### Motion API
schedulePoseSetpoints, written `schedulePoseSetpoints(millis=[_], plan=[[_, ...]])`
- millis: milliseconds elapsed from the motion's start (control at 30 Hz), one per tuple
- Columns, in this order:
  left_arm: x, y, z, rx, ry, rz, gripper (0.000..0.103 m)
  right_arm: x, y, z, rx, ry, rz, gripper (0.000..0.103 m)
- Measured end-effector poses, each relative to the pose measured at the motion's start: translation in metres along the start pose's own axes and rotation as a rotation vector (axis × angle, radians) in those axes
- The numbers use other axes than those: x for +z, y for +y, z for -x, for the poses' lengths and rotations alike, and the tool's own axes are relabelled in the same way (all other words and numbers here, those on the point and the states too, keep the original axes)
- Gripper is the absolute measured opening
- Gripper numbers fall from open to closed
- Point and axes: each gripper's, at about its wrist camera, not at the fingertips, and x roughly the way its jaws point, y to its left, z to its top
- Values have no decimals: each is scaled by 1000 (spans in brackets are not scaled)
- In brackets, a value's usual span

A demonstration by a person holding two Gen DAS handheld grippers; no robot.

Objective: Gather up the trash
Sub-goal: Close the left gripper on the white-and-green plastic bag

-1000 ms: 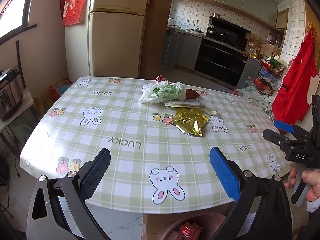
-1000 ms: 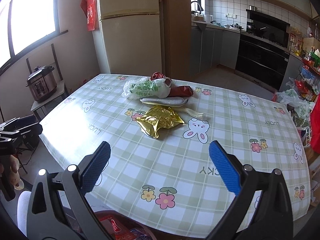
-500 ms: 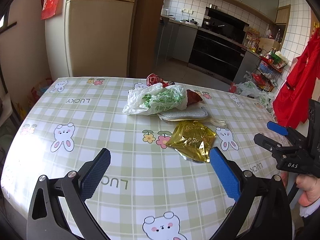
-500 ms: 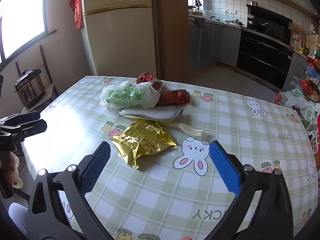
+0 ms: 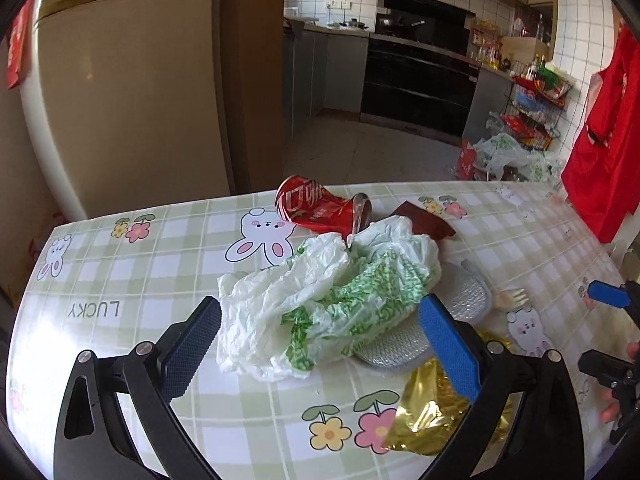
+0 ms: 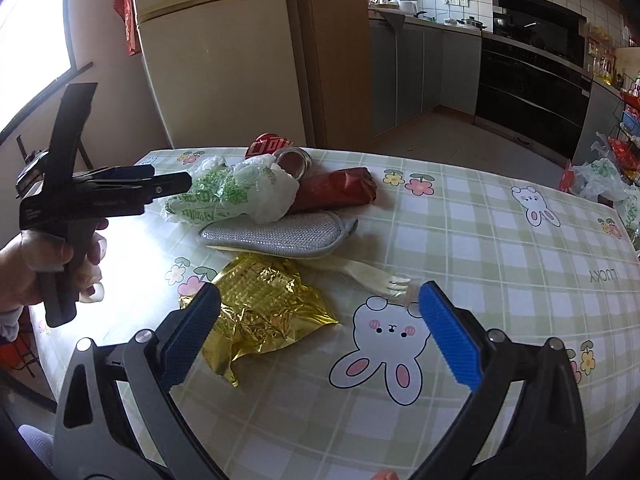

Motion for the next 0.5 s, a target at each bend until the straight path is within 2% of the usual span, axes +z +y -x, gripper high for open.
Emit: schedulePoseSetpoints(millis=[100, 133, 167, 200, 233, 267, 333, 500], plan=[[-2, 7, -21, -12, 37, 25, 94, -4, 2, -11, 17, 30, 1, 97], [-5, 9, -23, -18, 49, 30, 84, -5, 3, -15, 20, 43, 4, 97], [-8, 10, -24, -12, 60, 25, 52, -6, 4, -18, 24, 56, -1, 97], [-12, 12, -23, 9, 71, 28, 35, -8, 4, -21, 29, 69, -12, 97], [-17, 15, -20, 7, 69, 42, 28, -9, 6, -24, 39, 82, -24, 97], [-22, 17, -15, -3, 61, 47, 16, -12, 8, -28, 47, 95, -33, 97], [-31, 19, -2, 24, 43, 34, 13, -16, 13, -35, 67, 126, -61, 97], [-51, 24, 39, 18, 2, 71, 10, -28, 30, -54, 81, 186, -173, 97]])
